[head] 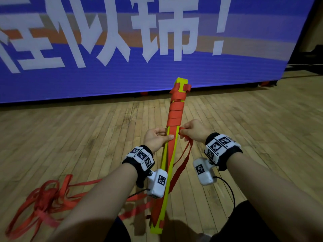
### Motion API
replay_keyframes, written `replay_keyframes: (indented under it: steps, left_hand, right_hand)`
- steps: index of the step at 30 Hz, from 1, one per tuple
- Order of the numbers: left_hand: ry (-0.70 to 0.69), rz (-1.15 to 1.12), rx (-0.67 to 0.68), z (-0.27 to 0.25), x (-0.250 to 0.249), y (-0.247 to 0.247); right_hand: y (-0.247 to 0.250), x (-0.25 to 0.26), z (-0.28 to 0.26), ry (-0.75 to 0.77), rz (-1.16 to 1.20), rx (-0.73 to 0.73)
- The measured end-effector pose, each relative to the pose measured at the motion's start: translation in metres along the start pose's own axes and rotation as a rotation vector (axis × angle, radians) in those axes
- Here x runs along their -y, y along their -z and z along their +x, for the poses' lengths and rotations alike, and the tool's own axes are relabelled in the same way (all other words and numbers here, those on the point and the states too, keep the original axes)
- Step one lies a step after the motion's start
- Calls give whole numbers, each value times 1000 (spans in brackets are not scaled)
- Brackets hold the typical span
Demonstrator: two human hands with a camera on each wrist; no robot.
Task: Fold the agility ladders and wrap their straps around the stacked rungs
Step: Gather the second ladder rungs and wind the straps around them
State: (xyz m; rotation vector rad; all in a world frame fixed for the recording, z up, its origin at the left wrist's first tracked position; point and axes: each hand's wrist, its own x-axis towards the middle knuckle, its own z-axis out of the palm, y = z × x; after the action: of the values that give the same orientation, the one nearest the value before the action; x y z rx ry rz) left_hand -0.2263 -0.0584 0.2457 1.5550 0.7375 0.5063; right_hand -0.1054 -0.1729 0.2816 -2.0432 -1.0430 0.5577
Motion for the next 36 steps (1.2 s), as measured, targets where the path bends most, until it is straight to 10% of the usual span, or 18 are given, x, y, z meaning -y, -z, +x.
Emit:
replay_keyframes:
  steps: [13, 36]
  left_hand:
    - [-108, 100, -4, -8, -1, -8]
    - [90, -63, 469, -9, -5, 12]
  right_hand:
    - [-10, 7, -4, -133, -141, -142]
    - [2, 0, -5, -52, 176, -19]
